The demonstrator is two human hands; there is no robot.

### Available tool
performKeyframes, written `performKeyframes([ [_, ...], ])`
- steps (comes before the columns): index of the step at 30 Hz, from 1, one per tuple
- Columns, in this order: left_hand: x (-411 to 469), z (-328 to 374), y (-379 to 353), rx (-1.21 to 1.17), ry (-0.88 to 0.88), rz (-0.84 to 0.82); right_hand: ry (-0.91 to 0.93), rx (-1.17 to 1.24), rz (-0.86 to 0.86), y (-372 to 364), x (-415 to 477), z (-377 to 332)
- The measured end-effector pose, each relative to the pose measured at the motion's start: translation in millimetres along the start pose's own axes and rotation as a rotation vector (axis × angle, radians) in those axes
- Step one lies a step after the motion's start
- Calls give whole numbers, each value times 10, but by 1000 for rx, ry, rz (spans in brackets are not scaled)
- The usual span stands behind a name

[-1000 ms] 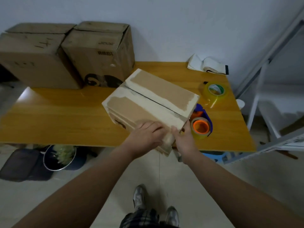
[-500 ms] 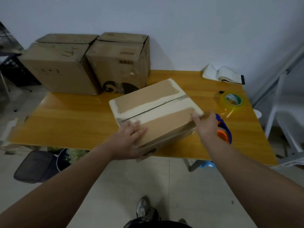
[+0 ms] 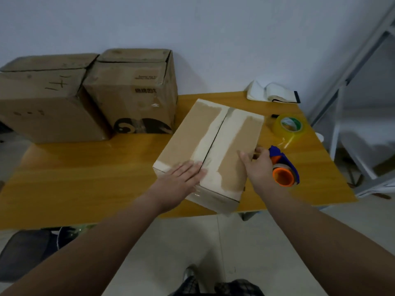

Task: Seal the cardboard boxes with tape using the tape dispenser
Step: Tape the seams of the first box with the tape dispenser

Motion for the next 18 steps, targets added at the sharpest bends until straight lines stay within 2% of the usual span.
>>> performKeyframes([
  [4,262,36,-82,-90,114,59,146,-202,-405,-70,200,-104],
  [5,332,36,-71,-95,150,87,166,-255,-449,-20,259,-79],
  [10,799,101,-2,-122,283,148,185,-536,-327,431,657,232],
  [13,1055,135,25,-100,348,171,122,-698,-282,644,864,489],
  [15,1187,164,42,-85,366,157,61,-784,-288,736,986,671],
  [18,1303,173,73,-60,386,152,-57,-761,-359,759,1107,906],
])
Point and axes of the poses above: each hand's wrist, its own x-axis towards the middle knuckle, its own y-axis out of the back of the hand, z = x × y, the point moved 9 cm from there along x, towards the middle knuckle
